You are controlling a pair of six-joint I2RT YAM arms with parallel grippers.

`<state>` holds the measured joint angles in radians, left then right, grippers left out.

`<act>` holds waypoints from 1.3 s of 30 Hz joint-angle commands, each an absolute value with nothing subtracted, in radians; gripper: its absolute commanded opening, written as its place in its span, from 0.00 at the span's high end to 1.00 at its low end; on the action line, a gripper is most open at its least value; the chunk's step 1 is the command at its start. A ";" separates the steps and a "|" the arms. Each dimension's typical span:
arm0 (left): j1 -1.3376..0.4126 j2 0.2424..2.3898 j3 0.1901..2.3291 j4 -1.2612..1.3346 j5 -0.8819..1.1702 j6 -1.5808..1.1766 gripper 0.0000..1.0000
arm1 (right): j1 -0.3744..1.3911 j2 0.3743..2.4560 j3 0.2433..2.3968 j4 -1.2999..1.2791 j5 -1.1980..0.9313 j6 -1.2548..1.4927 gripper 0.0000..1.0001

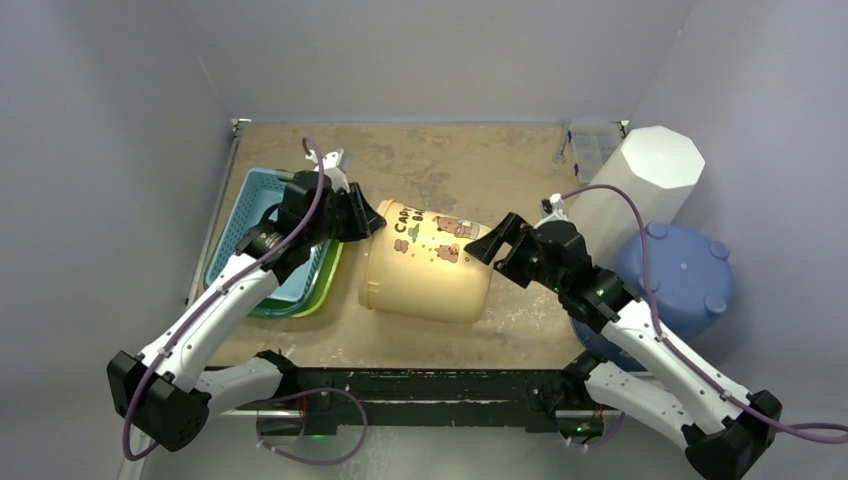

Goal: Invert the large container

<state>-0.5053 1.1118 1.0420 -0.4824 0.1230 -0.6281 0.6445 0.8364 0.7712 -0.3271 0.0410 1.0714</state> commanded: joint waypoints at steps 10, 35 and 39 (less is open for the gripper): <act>-0.510 1.095 0.899 -0.415 0.243 -0.713 0.90 | 0.649 0.830 0.929 -0.051 -0.123 0.954 0.16; -0.509 1.008 0.792 -0.238 0.176 -0.862 0.93 | 0.649 0.996 1.135 -0.080 -0.275 0.793 0.15; -0.509 1.004 0.782 -0.227 0.151 -0.869 0.93 | 0.649 1.028 1.156 -0.077 -0.324 0.778 0.15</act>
<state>-0.4648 0.9962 0.8074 -0.2291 -0.0032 -0.8566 0.6136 0.9962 1.0798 -0.2916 -0.0551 0.7532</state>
